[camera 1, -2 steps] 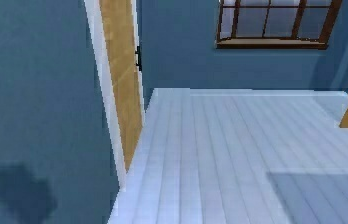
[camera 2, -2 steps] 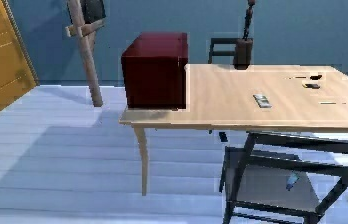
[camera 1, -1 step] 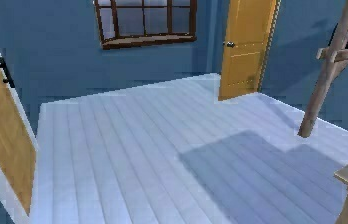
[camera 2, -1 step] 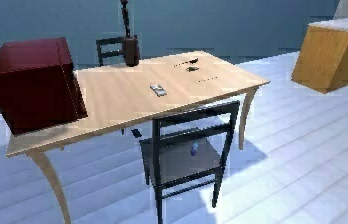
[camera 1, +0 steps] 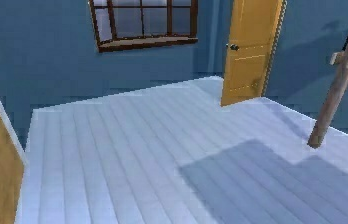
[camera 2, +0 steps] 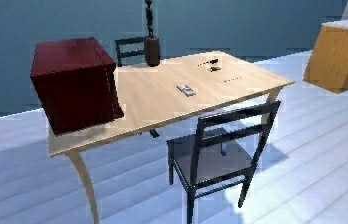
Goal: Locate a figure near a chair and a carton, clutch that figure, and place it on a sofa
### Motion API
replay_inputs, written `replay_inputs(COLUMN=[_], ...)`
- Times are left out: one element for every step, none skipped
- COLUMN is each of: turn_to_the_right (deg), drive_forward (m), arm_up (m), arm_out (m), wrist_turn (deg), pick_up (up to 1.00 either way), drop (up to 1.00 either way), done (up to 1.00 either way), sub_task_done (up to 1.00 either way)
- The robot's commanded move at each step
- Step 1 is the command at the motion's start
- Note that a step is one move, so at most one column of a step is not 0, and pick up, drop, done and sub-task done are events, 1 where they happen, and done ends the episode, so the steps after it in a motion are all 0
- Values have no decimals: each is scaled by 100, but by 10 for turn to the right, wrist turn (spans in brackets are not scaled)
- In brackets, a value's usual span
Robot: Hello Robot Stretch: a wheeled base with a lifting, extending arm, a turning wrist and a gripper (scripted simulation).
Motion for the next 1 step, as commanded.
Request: replay_inputs(turn_to_the_right=[0], drive_forward=[100], arm_up=[0], arm_out=[0], wrist_turn=[0], pick_up=[0], drop=[0], done=[0], sub_task_done=[0])
